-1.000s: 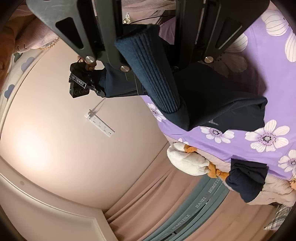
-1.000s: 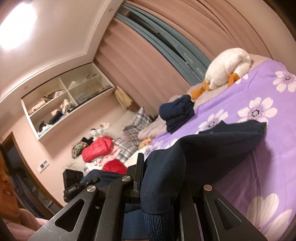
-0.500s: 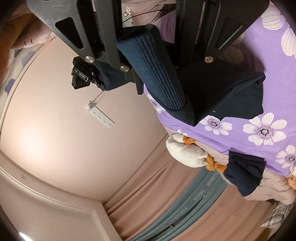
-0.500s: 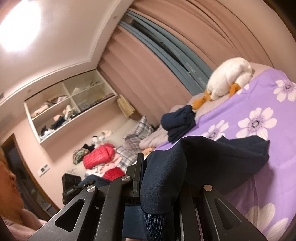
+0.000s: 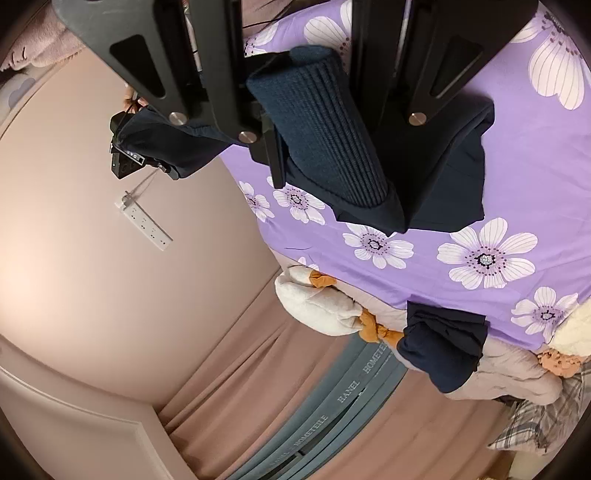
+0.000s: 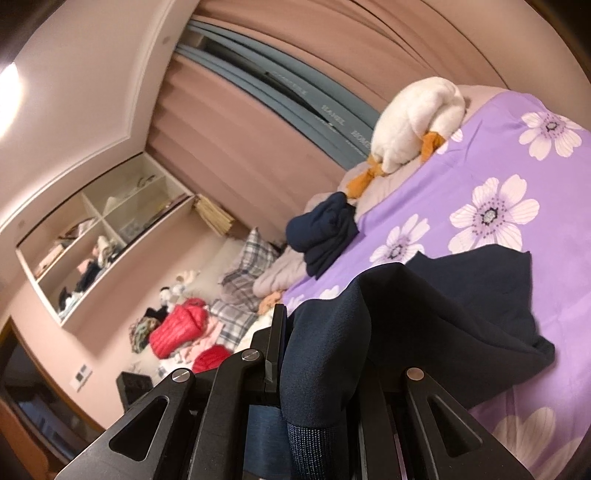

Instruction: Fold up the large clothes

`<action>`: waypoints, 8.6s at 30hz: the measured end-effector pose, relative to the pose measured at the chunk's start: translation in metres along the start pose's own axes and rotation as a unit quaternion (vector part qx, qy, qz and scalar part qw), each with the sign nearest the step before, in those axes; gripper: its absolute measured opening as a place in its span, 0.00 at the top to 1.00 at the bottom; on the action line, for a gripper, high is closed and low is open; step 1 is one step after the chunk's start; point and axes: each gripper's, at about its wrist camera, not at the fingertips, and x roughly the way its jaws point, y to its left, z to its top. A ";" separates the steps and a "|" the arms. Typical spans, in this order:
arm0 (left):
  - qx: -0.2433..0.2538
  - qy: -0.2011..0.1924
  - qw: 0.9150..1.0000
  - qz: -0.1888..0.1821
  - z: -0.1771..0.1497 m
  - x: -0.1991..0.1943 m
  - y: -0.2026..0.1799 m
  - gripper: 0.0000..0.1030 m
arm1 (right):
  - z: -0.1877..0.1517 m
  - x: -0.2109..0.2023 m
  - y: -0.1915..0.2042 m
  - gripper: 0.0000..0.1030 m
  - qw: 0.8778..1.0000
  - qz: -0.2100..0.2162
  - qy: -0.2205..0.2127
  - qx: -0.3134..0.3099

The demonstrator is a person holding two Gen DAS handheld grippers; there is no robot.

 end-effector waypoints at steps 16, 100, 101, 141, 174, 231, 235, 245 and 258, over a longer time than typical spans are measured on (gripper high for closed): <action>-0.026 0.018 0.999 0.018 0.023 0.036 0.030 0.88 | 0.019 0.038 -0.026 0.87 0.998 -0.045 0.025 0.040; -0.069 0.184 0.942 0.272 0.046 0.302 0.216 0.82 | 0.047 0.163 -0.198 0.69 0.951 -0.243 0.091 0.170; -0.069 0.184 0.942 0.272 0.046 0.302 0.216 0.82 | 0.047 0.163 -0.198 0.69 0.950 -0.244 0.091 0.170; -0.046 0.115 0.932 0.342 0.070 0.279 0.217 0.23 | 0.077 0.148 -0.212 0.29 0.945 -0.232 0.001 0.230; 0.103 0.148 0.931 0.318 -0.017 0.227 0.120 0.22 | -0.025 0.146 -0.090 0.25 0.893 -0.382 0.160 -0.177; 0.087 0.172 0.928 0.319 -0.090 0.199 0.115 0.15 | -0.076 0.098 -0.097 0.25 0.893 -0.391 0.158 -0.155; 0.086 0.172 0.928 0.319 -0.091 0.197 0.116 0.15 | -0.076 0.095 -0.097 0.25 0.894 -0.391 0.157 -0.152; 0.083 0.173 0.928 0.320 -0.093 0.190 0.118 0.15 | -0.076 0.088 -0.099 0.25 0.896 -0.390 0.152 -0.145; 0.071 0.176 0.927 0.323 -0.092 0.180 0.120 0.14 | -0.078 0.078 -0.100 0.25 0.901 -0.386 0.144 -0.137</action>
